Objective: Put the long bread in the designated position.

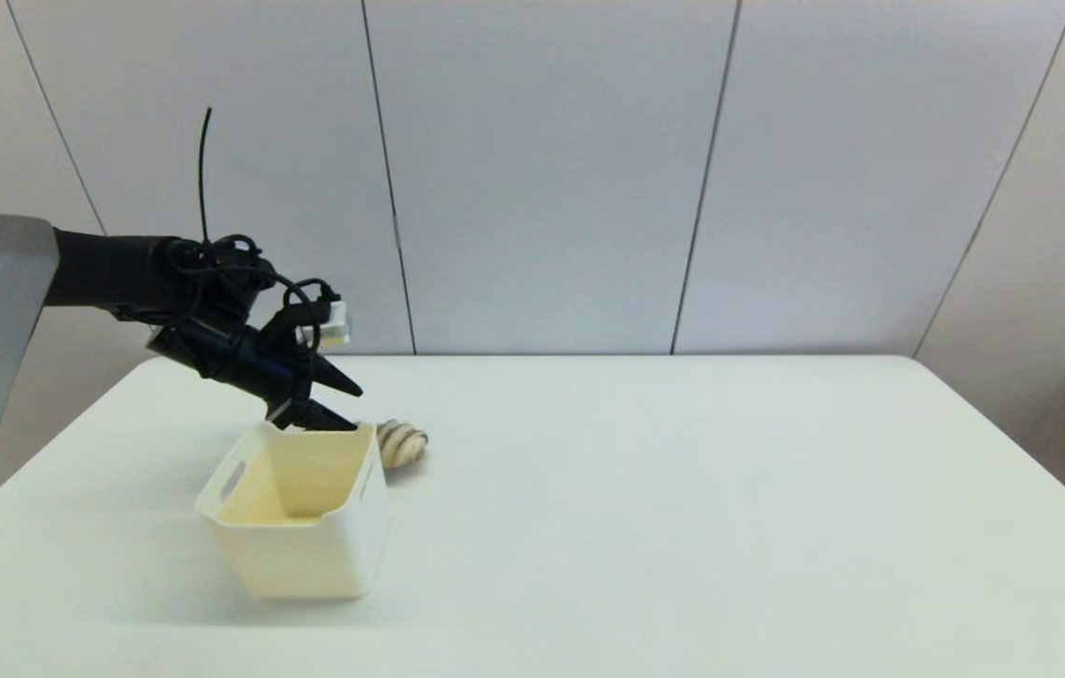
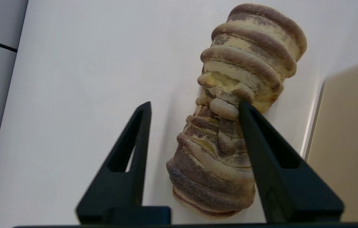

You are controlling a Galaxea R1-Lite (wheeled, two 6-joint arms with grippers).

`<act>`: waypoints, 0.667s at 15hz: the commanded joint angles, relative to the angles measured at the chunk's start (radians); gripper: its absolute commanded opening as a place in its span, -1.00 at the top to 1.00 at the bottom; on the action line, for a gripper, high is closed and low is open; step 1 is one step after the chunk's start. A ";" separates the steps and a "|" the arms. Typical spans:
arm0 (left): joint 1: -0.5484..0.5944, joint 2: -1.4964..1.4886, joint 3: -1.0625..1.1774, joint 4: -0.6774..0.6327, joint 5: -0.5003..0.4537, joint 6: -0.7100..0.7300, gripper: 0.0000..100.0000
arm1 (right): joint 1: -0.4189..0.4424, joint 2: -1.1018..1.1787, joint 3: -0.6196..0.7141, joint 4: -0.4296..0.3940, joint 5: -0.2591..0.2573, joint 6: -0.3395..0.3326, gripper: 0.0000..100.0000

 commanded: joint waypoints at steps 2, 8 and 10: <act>0.000 0.000 -0.022 0.004 -0.004 0.007 -1.00 | 0.000 0.001 0.001 0.000 0.001 -0.001 -1.00; 0.000 -0.004 -0.137 0.007 -0.005 -0.004 -1.00 | 0.000 0.001 0.000 0.000 0.001 -0.001 -1.00; 0.000 -0.022 -0.170 0.007 -0.005 -0.007 -1.00 | 0.000 0.001 0.000 0.000 0.001 -0.001 -1.00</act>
